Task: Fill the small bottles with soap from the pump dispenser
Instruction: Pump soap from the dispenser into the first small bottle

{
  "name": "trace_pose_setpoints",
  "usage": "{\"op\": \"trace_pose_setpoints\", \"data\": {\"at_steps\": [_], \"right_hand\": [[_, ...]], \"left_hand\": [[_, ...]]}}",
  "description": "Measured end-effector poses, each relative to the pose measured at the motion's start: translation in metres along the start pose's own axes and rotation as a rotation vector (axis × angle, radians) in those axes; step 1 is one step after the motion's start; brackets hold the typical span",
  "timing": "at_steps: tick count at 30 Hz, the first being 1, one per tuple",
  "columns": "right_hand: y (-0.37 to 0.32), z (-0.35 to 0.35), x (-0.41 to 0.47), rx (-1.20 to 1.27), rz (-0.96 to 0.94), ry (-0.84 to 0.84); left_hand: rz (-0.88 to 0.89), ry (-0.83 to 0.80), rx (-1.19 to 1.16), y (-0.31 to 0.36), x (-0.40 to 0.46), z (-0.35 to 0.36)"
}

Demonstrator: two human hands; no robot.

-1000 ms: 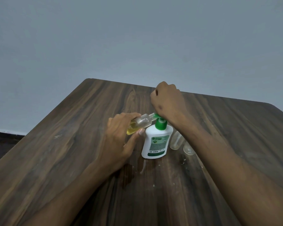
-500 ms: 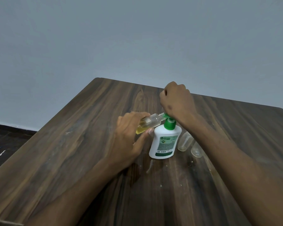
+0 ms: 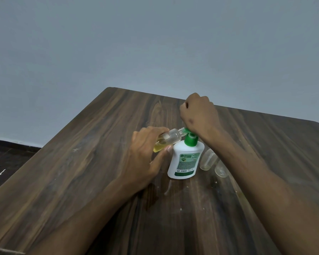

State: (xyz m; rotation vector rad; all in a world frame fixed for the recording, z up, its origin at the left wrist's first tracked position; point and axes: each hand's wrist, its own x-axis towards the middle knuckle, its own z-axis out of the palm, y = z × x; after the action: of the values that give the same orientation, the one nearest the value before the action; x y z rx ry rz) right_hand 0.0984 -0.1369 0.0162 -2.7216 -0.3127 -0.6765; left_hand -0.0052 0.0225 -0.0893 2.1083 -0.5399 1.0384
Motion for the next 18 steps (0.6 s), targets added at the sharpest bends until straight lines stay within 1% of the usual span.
{"op": "trace_pose_setpoints", "data": {"at_steps": [3,6,10,14,18], "right_hand": [[0.0001,0.0009,-0.0011,-0.004,0.010,-0.034],[-0.0004,-0.0010,0.0000,0.000,-0.016,0.002],[0.0010,0.0023,-0.0004,0.021,0.011,-0.036],[0.0007,0.0019,0.0014,0.018,-0.003,-0.005],[0.0024,0.0027,0.0011,0.010,0.018,-0.057]], "left_hand": [[0.003,0.008,0.008,-0.0005,-0.0005,-0.0011],[0.000,0.008,0.007,0.0007,0.0000,0.0000],[0.001,0.010,0.012,-0.0009,-0.0005,0.0002],[-0.001,0.011,0.004,0.0001,-0.0004,0.0006],[0.000,0.010,0.003,-0.0019,-0.0013,0.0014]]}}
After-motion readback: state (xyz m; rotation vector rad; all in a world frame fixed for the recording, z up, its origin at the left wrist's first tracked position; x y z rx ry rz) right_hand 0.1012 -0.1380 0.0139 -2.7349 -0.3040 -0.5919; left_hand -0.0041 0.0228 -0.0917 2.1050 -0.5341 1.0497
